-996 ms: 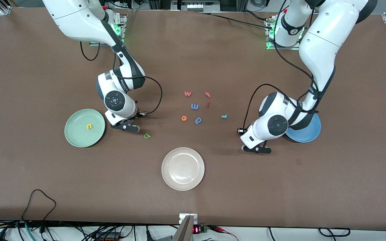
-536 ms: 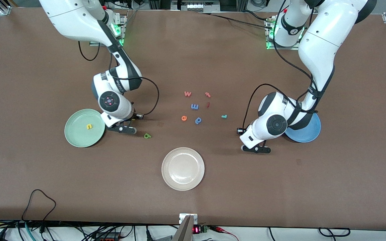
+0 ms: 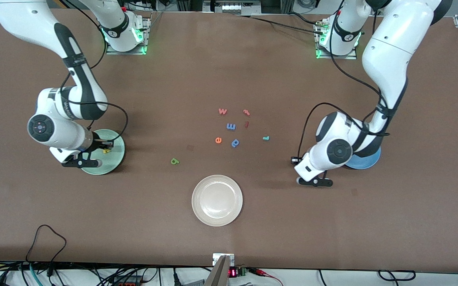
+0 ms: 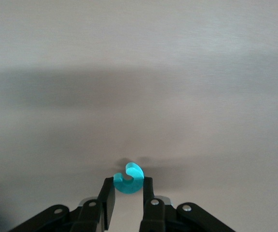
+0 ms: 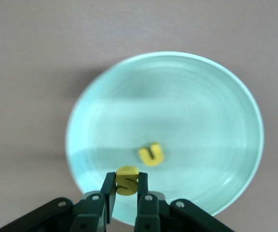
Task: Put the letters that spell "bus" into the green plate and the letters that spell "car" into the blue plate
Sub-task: 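Drop the yellow s on the green plate while the left gripper drops c on blue, then grasp the green b with the right gripper while the left gripper grasps teal letter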
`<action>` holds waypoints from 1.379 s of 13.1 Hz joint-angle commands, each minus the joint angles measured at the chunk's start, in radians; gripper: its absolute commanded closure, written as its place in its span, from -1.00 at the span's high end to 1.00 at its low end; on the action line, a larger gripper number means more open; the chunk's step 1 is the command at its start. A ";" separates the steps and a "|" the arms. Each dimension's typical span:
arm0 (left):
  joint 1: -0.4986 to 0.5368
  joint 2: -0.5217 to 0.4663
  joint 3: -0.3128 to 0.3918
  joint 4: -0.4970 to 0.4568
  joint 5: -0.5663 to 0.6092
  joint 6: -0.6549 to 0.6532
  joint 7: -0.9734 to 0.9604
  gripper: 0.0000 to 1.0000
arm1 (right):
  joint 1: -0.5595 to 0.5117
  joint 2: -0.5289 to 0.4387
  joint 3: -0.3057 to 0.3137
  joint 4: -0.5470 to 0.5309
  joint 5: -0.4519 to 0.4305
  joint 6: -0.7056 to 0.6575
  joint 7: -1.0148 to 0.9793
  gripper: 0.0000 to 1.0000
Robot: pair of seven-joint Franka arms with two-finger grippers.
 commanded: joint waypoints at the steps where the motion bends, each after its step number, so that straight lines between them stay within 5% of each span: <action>1: 0.036 -0.102 -0.001 -0.020 0.023 -0.125 0.006 -0.71 | 0.000 0.004 0.004 -0.008 -0.011 0.016 -0.026 0.43; 3: 0.142 -0.130 -0.006 -0.025 0.024 -0.223 0.100 -0.71 | 0.016 -0.017 0.008 -0.006 -0.011 0.006 -0.023 0.83; 5: 0.269 -0.136 -0.009 -0.060 0.024 -0.238 0.264 -0.70 | 0.088 -0.034 0.013 0.008 -0.010 0.006 -0.039 0.85; 8: 0.393 -0.147 -0.011 -0.126 0.024 -0.242 0.395 -0.69 | 0.226 -0.024 0.015 0.047 -0.007 0.007 -0.023 0.37; 10: 0.414 -0.147 -0.011 -0.143 0.024 -0.242 0.409 -0.43 | 0.306 0.011 0.010 0.102 0.003 0.006 0.047 0.03; 11: 0.414 -0.144 -0.009 -0.153 0.024 -0.241 0.403 -0.03 | 0.314 0.030 0.010 0.122 0.001 0.007 0.062 0.02; 13: 0.409 -0.144 -0.012 -0.155 0.024 -0.248 0.385 0.23 | 0.331 0.073 0.012 0.153 -0.004 0.015 0.059 0.02; 16: 0.401 -0.146 -0.023 -0.163 0.021 -0.262 0.374 0.28 | 0.383 0.139 0.012 0.204 -0.002 0.018 0.064 0.02; 18: 0.401 -0.150 -0.091 -0.149 0.016 -0.297 0.322 0.20 | 0.408 0.182 0.012 0.230 -0.007 0.042 0.060 0.02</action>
